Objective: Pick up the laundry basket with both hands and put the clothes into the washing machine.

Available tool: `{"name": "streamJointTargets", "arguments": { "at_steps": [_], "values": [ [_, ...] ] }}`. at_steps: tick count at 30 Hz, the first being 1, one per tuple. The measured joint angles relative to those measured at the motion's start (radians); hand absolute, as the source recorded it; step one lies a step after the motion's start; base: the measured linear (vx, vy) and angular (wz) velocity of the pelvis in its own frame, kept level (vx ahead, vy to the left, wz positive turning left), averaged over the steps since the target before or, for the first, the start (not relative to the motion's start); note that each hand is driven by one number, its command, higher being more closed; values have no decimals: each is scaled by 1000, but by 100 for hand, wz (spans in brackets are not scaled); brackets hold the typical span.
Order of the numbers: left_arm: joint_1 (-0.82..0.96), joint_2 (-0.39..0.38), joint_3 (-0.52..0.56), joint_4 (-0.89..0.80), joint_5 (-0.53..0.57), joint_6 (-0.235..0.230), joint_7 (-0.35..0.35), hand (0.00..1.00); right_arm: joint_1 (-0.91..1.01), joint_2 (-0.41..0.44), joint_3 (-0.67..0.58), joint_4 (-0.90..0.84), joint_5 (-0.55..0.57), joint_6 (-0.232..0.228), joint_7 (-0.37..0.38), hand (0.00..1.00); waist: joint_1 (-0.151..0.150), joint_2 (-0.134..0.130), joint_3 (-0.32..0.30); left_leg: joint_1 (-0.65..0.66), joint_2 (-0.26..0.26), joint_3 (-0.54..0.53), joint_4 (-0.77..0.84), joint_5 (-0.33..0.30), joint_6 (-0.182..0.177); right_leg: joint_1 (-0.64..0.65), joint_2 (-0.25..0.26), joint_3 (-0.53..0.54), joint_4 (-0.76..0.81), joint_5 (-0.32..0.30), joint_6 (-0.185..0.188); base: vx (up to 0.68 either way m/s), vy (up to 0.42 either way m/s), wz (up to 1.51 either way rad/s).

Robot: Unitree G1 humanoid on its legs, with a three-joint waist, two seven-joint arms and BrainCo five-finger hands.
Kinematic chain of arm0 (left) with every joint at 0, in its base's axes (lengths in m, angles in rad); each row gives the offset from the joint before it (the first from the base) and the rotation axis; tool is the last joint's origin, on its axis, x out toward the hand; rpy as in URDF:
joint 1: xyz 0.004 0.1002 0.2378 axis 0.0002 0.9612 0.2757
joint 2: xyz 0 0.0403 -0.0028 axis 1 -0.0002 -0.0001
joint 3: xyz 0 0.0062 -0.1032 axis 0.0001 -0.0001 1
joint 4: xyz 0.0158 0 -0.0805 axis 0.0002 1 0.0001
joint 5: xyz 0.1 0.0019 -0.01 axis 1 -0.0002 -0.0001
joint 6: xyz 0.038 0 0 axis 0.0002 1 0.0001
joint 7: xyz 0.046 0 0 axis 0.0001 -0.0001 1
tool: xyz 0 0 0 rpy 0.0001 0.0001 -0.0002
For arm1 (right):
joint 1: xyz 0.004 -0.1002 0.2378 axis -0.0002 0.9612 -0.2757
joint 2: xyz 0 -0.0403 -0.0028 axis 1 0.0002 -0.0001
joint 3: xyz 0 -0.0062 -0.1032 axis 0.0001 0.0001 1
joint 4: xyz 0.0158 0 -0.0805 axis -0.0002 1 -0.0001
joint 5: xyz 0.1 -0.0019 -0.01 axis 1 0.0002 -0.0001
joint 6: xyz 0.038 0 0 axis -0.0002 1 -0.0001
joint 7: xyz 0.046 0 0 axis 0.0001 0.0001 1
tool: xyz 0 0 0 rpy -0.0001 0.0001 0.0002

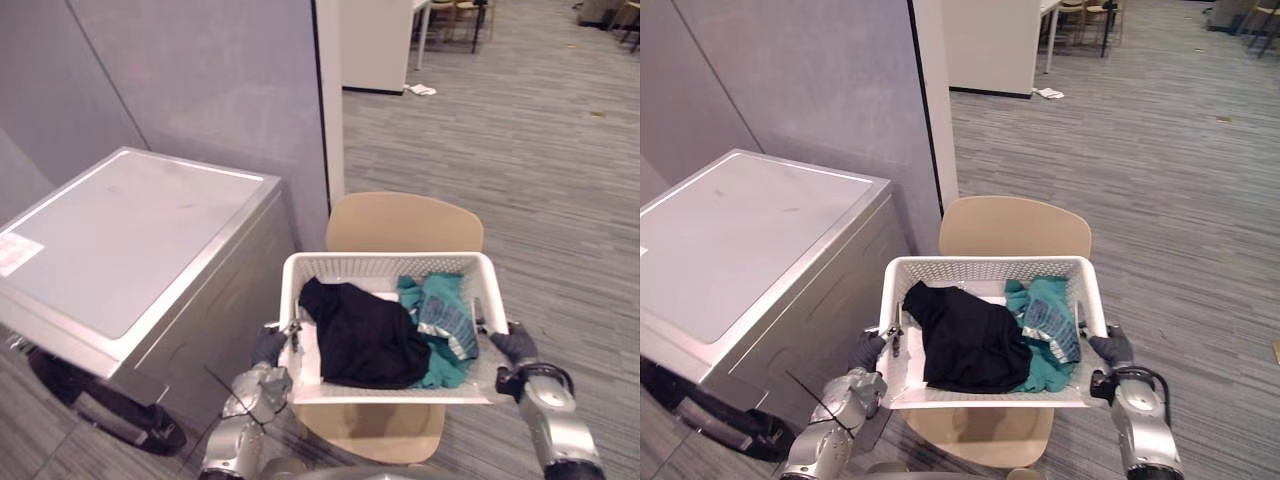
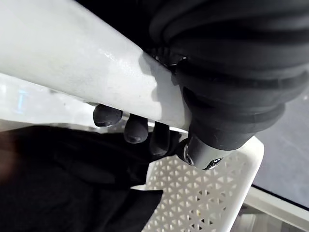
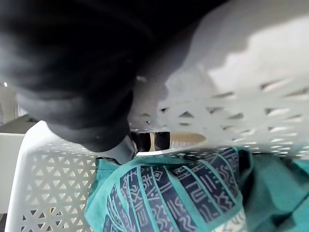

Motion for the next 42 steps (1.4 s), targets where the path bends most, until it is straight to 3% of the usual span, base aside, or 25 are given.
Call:
{"name": "streamJointTargets", "arguments": {
  "at_steps": [2, 4, 6, 7, 9, 10, 12, 14, 15, 17, 20, 21, 22, 23, 24, 25, 26, 27, 29, 30, 33, 35, 42],
  "values": [
    [0, 3, -1, 6, 0, 2, 0, 100, -6, 3, 3, 34, 1, -2, 3, 100, -7, 2, 1, 0, -16, -21, 112, -30, 2, -3, -11, 0, -7, 13, -7, -207, 57, -10],
    [-3, 4, -4, 20, 0, 2, -2, 100, 3, 8, -3, 41, 3, -5, 11, 100, -34, 1, 1, 30, -16, -35, 149, -30, 3, -11, -23, 2, -13, 30, 9, -218, 148, 3],
    [-13, 4, -9, 37, 0, 2, -8, 100, 14, 13, -16, 42, 3, -5, 15, 100, -65, 4, -4, 83, -14, -30, 11, -101, -38, -42, -36, 6, -31, 52, 29, -250, 273, 15],
    [-26, 8, -12, 47, 0, 4, -8, 100, 28, 32, -34, 42, 3, -6, 14, 100, -75, 9, -12, 112, -12, -13, -118, -136, -42, -55, -45, 2, -87, 102, 51, -225, 259, 12],
    [-28, 27, -18, 47, 0, 3, -8, 100, 33, 52, -45, 44, 3, -6, 10, 100, -91, 8, -14, 122, -11, 11, -220, -166, -30, -53, -52, -1, -165, 165, 72, -208, 270, 9],
    [-31, 58, -22, 51, 0, 3, -10, 100, 36, 86, -45, 61, 3, -9, 0, 100, -90, -27, -14, 120, -40, 36, -256, -164, -23, -52, -79, 11, -225, 221, 84, -184, 294, -8],
    [-31, 101, -32, 56, 0, 4, -10, 100, 58, 127, -45, 70, 4, -9, -7, 100, -85, -61, -15, 115, -86, 39, -253, -160, -6, -29, -113, 25, -291, 274, 83, -132, 226, -15],
    [-28, 138, -42, 56, 0, 4, -21, 100, 76, 159, -45, 89, 16, -9, -8, 100, -74, -76, -13, 103, -135, 73, -201, -182, 30, -22, -145, 69, -320, 295, 48, -180, 256, -25],
    [-28, 138, -42, 56, 0, 4, -21, 100, 76, 159, -45, 89, 16, -9, -8, 100, -74, -76, -13, 103, -135, 73, -201, -182, 30, -22, -145, 69, -320, 295, 48, -124, 195, -59],
    [-25, 140, -41, 70, 0, 1, -26, 100, 71, 161, -45, 99, 17, -9, -6, 100, -58, -75, -10, 99, -154, 148, -173, -205, 58, -36, -146, 129, -375, 295, -33, -59, 152, -78],
    [-26, 142, -40, 87, 0, 1, -41, 100, 67, 161, -43, 123, 16, -9, -6, 100, -62, -71, -7, 103, -145, 200, -156, -209, 65, -42, -128, 149, -403, 265, -94, -8, 79, -61],
    [-25, 144, -40, 88, 0, 2, -45, 100, 67, 161, -43, 127, 16, -9, -6, 100, -67, -82, 1, 106, -140, 213, -148, -217, 67, -47, -124, 146, -397, 256, -112, 11, 58, -47],
    [-26, 144, -40, 88, 0, 2, -46, 100, 66, 161, -43, 127, 16, -9, -6, 100, -68, -87, 5, 106, -136, 220, -143, -221, 67, -53, -120, 143, -389, 241, -130, 17, 32, -40],
    [-28, 138, -40, 88, 0, 2, -46, 100, 64, 156, -43, 127, 16, -9, -7, 100, -69, -84, 13, 104, -121, 222, -138, -218, 71, -69, -106, 130, -352, 141, -151, 21, -31, -37],
    [-31, 136, -36, 87, 0, 2, -46, 100, 58, 156, -43, 126, 16, -9, -6, 100, -67, -68, 25, 104, -80, 249, -141, -217, 76, -111, -87, 124, -249, 121, -92, 14, -39, -31],
    [-32, 136, -35, 87, 0, 2, -45, 100, 58, 160, -41, 126, 16, -9, -6, 100, -68, -80, 22, 104, -77, 248, -138, -218, 74, -128, -76, 123, -169, 140, -58, 61, -69, 2],
    [-32, 150, -37, 86, 0, 3, -46, 100, 65, 168, -41, 125, 16, -9, -6, 100, -75, -97, 16, 100, -91, 237, -124, -230, 65, -106, -52, 118, -89, 201, -25, 101, -43, -11],
    [-35, 143, -33, 88, 0, 1, -41, 100, 48, 163, -41, 124, 15, -9, -6, 100, -55, -106, 12, 96, -90, 236, -109, -247, 60, -103, -52, 104, -121, 193, 32, 100, -59, -7],
    [-80, 143, -38, 88, -1, 1, -42, 100, 30, 146, -42, 107, 18, -14, -7, 100, -62, -103, 8, 38, -77, 209, -93, -248, 55, -104, -41, 85, -185, 217, 51, 41, -55, 9],
    [-105, 142, -41, 98, -1, 0, -41, 100, 16, 139, -46, 104, 19, -17, -8, 100, -60, -97, 10, 20, -76, 203, -108, -240, 47, -105, -37, 83, -240, 249, 81, 32, -54, 16],
    [-149, 135, -44, 144, -1, 0, -44, 100, 0, 122, -46, 104, 18, -17, -8, 100, -62, -74, 16, 18, -71, 200, -174, -204, 41, -75, -28, 76, -373, 318, 78, 71, -43, -9],
    [-169, 136, -47, 165, -1, 0, -44, 100, -2, 119, -46, 106, 18, -16, -8, 100, -62, -76, 17, 19, -65, 198, -200, -188, 36, -64, -23, 65, -416, 337, 80, 69, -27, 2],
    [-376, 144, -77, 242, -21, -9, -17, 100, -170, 35, -41, 122, 21, -15, -35, 100, -60, -133, 135, -70, -67, 157, -233, -130, 19, -129, -27, 27, -460, 389, 54, -7, -40, 16]
  ]
}}
